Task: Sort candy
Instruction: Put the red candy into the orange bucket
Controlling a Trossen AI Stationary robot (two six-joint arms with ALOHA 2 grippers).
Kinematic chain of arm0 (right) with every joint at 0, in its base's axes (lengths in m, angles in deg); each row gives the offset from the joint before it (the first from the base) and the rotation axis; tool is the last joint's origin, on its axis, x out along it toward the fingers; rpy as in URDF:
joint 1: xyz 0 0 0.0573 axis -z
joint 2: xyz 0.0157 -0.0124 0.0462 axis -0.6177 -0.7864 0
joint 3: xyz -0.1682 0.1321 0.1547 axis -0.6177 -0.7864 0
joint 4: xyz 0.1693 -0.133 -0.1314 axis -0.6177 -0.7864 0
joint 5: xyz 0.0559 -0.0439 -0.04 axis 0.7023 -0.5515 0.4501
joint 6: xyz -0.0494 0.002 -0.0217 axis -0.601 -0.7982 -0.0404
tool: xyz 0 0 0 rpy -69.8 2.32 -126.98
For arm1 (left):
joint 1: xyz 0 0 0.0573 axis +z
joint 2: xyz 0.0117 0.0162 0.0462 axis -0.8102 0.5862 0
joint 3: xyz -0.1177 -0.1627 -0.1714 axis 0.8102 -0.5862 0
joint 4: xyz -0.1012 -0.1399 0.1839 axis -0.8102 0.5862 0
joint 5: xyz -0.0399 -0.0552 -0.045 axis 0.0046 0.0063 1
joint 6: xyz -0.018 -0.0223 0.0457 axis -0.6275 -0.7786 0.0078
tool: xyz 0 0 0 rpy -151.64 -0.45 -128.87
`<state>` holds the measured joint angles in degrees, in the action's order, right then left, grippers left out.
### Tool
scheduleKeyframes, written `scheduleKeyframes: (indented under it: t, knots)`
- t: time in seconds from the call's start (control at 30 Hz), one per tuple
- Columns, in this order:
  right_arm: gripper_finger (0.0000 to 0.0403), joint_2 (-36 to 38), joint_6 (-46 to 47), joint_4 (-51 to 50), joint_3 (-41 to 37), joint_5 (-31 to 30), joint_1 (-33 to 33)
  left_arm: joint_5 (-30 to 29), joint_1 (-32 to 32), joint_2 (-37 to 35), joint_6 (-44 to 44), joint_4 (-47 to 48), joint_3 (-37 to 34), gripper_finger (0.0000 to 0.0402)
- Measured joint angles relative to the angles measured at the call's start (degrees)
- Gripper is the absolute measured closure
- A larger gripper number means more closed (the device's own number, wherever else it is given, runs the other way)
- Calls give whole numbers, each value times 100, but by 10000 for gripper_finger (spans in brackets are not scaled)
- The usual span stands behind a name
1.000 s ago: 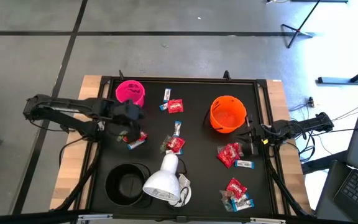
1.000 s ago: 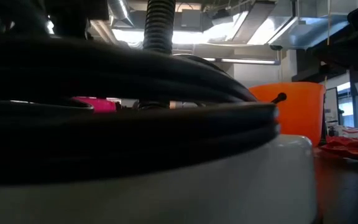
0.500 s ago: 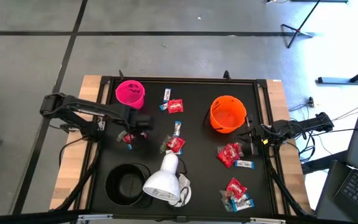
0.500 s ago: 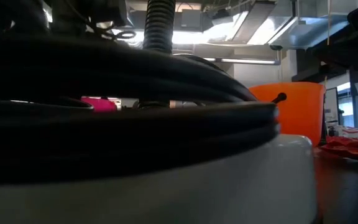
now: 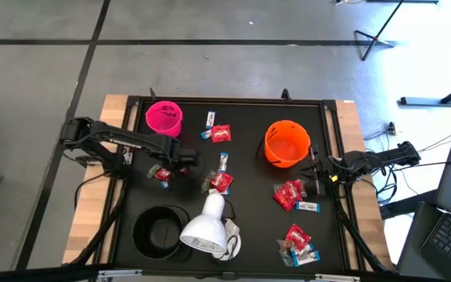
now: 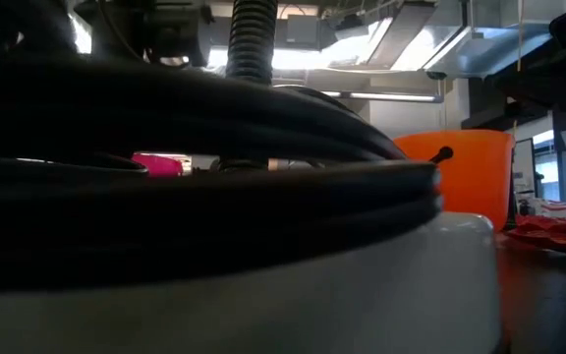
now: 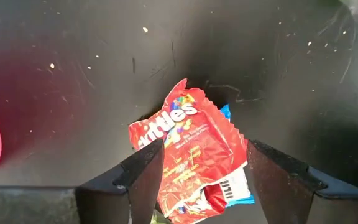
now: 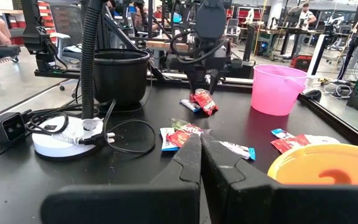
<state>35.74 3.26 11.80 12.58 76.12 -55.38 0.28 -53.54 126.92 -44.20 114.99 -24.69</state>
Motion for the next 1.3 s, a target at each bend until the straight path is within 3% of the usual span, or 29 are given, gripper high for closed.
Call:
scheduleKeyframes:
  t: [0.17, 0.33, 0.67, 0.87, 1.3]
  knots:
    - [397, 0, 0, 0, 0, 0, 0, 42, 56, 170, 46, 12, -4, 182]
    - [397, 0, 0, -1, 1, 0, 0, -271, 98, 294, 307, 0, -7, 182]
    - [397, 0, 0, -1, 1, 0, 0, -165, 258, 363, 492, -29, -8, 182]
    - [397, 0, 0, 1, 0, 0, 0, 178, 184, 361, 119, 14, 199, 182]
    - [397, 0, 0, 2, 1, 0, 0, -309, -76, 361, -163, -56, -63, 182]
